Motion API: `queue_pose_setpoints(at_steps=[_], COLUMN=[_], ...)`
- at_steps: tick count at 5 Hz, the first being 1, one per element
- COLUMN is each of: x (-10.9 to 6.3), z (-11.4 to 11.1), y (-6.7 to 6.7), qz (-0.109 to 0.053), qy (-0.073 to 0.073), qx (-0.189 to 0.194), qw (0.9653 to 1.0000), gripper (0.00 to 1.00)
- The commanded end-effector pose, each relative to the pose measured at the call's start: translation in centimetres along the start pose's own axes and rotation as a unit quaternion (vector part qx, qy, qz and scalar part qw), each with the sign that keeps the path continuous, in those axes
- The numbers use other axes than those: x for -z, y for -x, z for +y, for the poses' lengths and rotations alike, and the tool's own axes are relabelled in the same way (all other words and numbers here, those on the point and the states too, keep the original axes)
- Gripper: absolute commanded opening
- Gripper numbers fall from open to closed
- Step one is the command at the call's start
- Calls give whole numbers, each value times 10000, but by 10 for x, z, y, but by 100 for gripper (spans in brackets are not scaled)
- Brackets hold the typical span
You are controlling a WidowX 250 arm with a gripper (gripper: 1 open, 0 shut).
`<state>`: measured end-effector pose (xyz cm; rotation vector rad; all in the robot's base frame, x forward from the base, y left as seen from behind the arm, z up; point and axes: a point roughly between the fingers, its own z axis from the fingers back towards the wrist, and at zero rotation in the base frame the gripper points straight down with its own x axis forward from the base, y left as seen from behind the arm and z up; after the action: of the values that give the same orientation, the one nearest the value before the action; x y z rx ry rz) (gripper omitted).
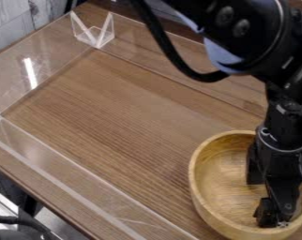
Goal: Put the green block in the brown bowl
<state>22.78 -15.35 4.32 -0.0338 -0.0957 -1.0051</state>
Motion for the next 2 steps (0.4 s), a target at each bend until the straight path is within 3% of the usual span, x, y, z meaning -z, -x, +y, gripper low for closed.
queue_pose_setpoints(at_steps=[1,2], x=[-3,-3], z=[4,5], y=[-1,-1], qz=[-104,-103], qy=[-67,-70], qx=[-7,-48], qw=[9999,9999], gripper=[0,0])
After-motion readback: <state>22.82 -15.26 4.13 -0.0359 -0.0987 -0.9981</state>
